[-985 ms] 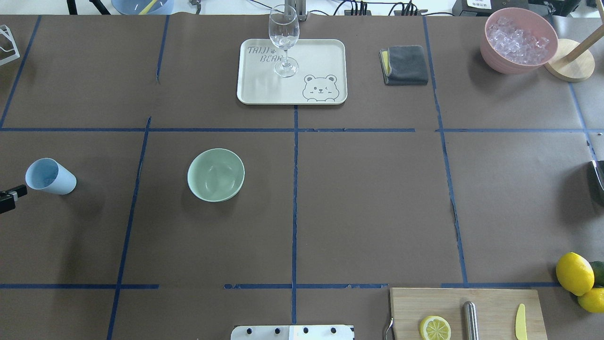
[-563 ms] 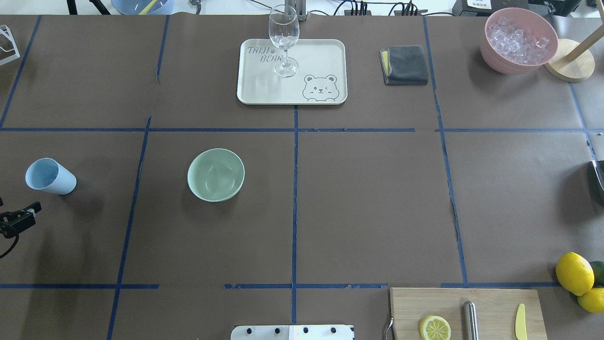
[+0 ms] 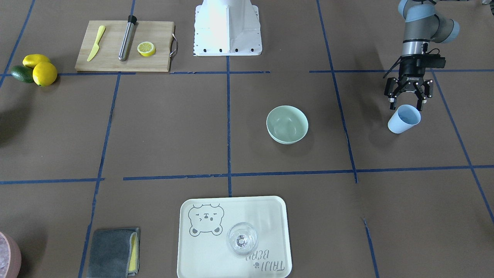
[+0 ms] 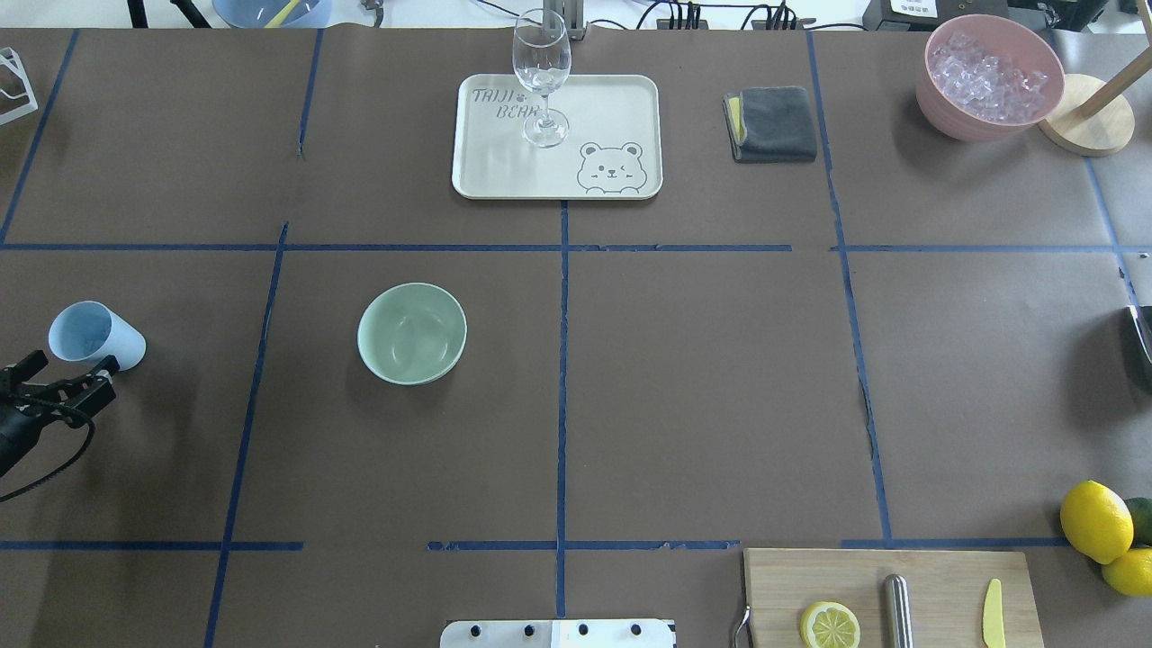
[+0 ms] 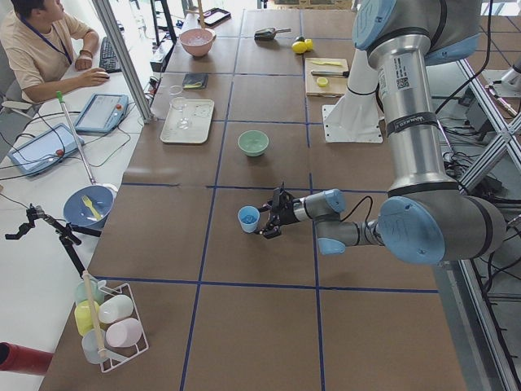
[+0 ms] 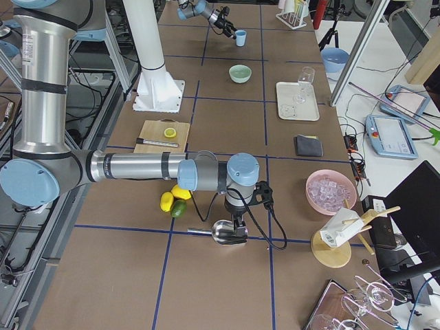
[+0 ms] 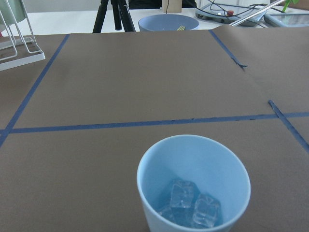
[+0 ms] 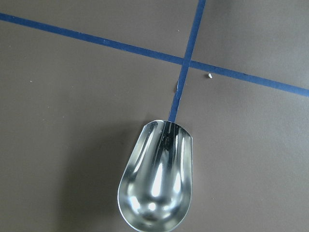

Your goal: Pour ice into bowl

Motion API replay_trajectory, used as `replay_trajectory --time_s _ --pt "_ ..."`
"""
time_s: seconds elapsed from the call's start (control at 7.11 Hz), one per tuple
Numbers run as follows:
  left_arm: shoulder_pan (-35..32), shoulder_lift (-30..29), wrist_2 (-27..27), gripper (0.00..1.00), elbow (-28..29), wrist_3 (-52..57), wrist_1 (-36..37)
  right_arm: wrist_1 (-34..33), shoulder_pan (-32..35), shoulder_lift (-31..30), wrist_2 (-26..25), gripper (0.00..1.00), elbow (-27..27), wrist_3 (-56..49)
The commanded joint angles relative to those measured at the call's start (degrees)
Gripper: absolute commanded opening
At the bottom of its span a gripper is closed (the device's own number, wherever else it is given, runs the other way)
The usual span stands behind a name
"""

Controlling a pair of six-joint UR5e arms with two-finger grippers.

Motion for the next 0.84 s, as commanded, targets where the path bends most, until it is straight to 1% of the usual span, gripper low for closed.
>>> replay_trajectory --time_s 0.0,0.28,0.7 --pt "0.0 -2.4 2.3 1.00 1.4 0.0 -0.1 0.0 0.0 0.0 0.0 1.00 0.1 0.0" --pt "-0.1 -4.2 3.2 1.00 3.8 0.1 -0.3 0.1 0.0 0.0 0.0 1.00 0.2 0.0" --pt "-1.1 -4.8 3.2 1.00 4.0 -0.1 -0.2 0.1 0.0 0.1 0.0 1.00 0.3 0.0"
